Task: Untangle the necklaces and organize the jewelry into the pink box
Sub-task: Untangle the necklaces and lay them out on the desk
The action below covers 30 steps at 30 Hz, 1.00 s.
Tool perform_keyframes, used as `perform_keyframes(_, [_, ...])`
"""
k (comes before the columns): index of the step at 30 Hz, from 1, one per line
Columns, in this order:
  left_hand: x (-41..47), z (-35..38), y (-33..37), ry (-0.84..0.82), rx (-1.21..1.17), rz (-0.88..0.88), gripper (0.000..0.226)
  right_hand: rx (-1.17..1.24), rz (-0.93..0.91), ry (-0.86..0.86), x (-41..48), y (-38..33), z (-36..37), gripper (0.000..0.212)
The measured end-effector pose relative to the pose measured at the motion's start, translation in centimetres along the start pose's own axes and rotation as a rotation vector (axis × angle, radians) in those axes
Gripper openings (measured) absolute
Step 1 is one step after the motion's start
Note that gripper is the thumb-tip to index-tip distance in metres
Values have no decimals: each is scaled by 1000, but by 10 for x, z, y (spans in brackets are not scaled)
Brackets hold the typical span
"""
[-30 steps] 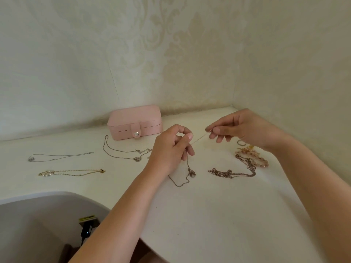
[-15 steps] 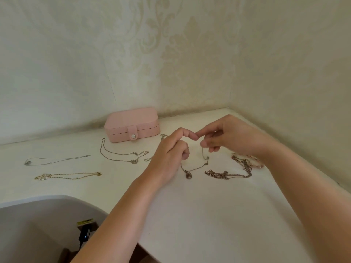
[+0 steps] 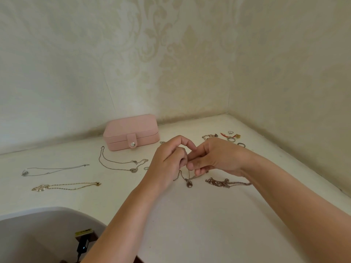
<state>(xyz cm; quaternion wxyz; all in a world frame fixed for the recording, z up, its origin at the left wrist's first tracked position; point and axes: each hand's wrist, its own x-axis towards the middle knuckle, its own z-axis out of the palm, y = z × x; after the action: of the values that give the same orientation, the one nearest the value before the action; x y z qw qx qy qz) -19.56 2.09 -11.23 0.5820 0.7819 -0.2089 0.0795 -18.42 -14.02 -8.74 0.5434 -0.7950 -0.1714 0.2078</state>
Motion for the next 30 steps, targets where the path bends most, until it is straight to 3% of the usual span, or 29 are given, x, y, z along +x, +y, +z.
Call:
perform_keyframes(10, [-2, 1, -4, -2, 82, 70, 30, 38, -7, 80, -2, -2, -2, 10])
perform_keyframes(18, [0, 4, -6, 59, 205, -10, 23, -236, -8, 318, -4, -6, -12, 2])
perform_keyframes(22, [4, 2, -10, 122, 190, -30, 12, -311, -38, 368, -5, -7, -15, 8])
perform_keyframes(26, [6, 0, -11, 158, 159, -88, 16, -341, -73, 401, -2, -6, -10, 9])
perform_keyframes(30, [9, -1, -13, 110, 173, -222, 35, -355, -91, 433, -2, -4, -13, 5])
